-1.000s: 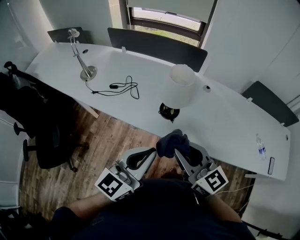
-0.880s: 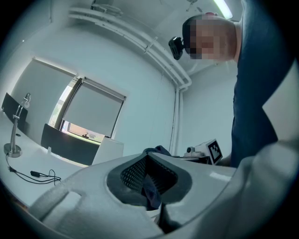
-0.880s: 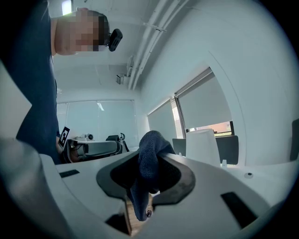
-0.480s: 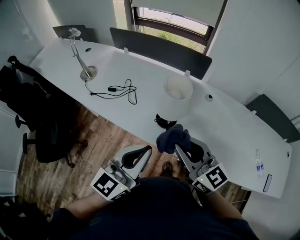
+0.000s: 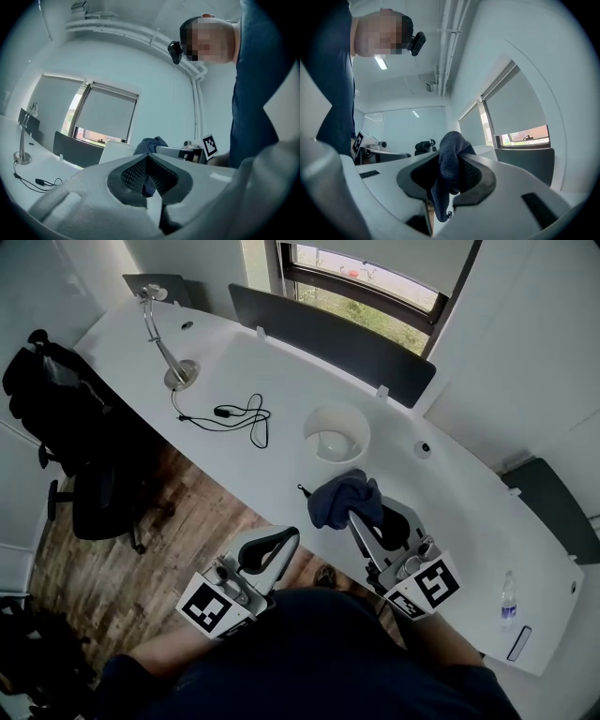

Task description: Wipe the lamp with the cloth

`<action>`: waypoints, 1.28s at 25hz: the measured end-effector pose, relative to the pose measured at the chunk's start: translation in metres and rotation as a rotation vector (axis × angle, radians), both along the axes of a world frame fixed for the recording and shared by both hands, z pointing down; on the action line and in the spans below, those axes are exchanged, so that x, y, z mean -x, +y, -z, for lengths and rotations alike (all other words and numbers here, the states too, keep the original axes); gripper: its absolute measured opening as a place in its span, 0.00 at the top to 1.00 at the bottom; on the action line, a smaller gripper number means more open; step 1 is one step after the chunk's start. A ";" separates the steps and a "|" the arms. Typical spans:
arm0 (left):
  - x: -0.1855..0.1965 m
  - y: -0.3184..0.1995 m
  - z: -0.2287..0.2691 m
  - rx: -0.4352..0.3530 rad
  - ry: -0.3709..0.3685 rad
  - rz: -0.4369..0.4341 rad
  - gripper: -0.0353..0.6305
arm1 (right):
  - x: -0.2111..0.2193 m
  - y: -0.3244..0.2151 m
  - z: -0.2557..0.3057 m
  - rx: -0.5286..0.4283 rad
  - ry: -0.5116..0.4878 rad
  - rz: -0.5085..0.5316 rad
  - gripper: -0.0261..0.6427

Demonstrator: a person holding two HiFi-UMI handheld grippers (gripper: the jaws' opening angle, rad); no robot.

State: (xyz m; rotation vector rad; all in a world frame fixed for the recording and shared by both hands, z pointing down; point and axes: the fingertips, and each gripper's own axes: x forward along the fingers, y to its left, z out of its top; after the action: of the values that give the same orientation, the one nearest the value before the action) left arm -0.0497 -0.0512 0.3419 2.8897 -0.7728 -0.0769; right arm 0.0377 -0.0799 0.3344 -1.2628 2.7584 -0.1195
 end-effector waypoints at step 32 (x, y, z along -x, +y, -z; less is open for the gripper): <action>-0.029 -0.008 -0.023 0.041 -0.059 0.169 0.94 | -0.035 -0.031 -0.161 0.254 0.136 0.146 0.82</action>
State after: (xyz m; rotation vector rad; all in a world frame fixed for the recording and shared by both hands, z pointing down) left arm -0.0208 -0.0588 0.3651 2.7942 -1.0162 0.0061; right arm 0.0725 -0.1113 0.4954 -1.1585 3.0295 -0.4231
